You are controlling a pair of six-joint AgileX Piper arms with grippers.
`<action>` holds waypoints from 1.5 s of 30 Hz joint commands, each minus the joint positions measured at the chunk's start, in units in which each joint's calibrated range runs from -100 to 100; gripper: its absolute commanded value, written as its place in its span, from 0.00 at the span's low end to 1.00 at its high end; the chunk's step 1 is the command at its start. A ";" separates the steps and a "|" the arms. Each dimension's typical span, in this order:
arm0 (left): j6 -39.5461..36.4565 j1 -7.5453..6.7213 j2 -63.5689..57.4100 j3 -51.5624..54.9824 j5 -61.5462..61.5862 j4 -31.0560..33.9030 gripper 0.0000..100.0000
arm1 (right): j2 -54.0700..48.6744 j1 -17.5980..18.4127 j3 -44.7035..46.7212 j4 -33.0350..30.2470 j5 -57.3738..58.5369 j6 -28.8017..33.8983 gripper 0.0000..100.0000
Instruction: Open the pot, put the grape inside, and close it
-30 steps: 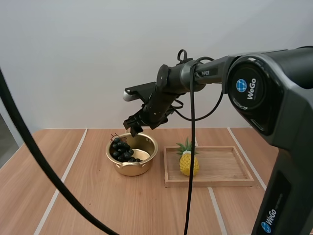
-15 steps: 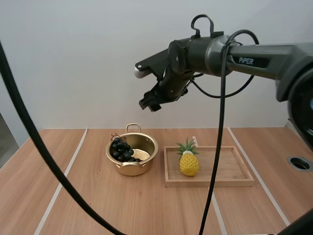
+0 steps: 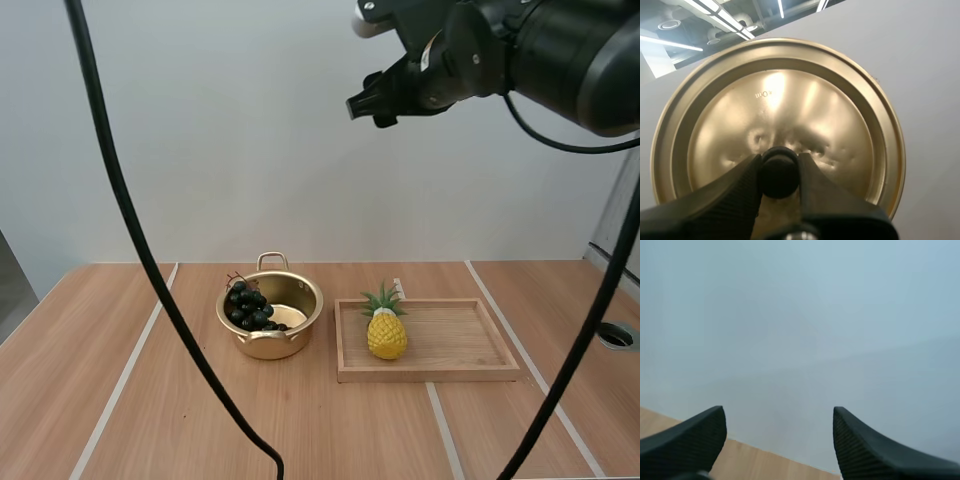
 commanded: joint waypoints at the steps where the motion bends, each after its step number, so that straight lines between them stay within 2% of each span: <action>1: -0.11 -0.15 0.53 -0.05 0.00 0.69 0.00 | -2.45 -1.82 -0.20 -1.49 -2.78 0.34 1.00; 9: -0.43 -0.15 2.63 -0.05 0.00 0.69 0.00 | -3.93 -5.41 -9.44 -1.49 -3.09 5.57 1.00; 15: -1.56 -0.15 3.72 0.92 0.00 0.69 0.00 | -3.93 -5.59 -18.74 -1.29 0.50 5.57 1.00; 20: -5.43 -0.15 3.72 3.60 0.00 0.69 0.00 | -3.93 -5.59 -23.74 -0.56 5.65 5.57 1.00; 28: -7.16 -0.15 4.35 17.93 -6.20 -0.31 0.00 | -3.98 -5.59 -25.00 -0.01 15.11 5.57 1.00; 36: -7.16 -0.15 4.35 35.44 -12.98 -8.54 0.00 | -4.08 -5.59 -25.00 -0.01 22.16 5.48 1.00; 45: -3.92 -0.15 6.13 48.63 -14.62 -8.82 0.00 | -4.08 -5.59 -25.00 -0.98 25.35 5.28 1.00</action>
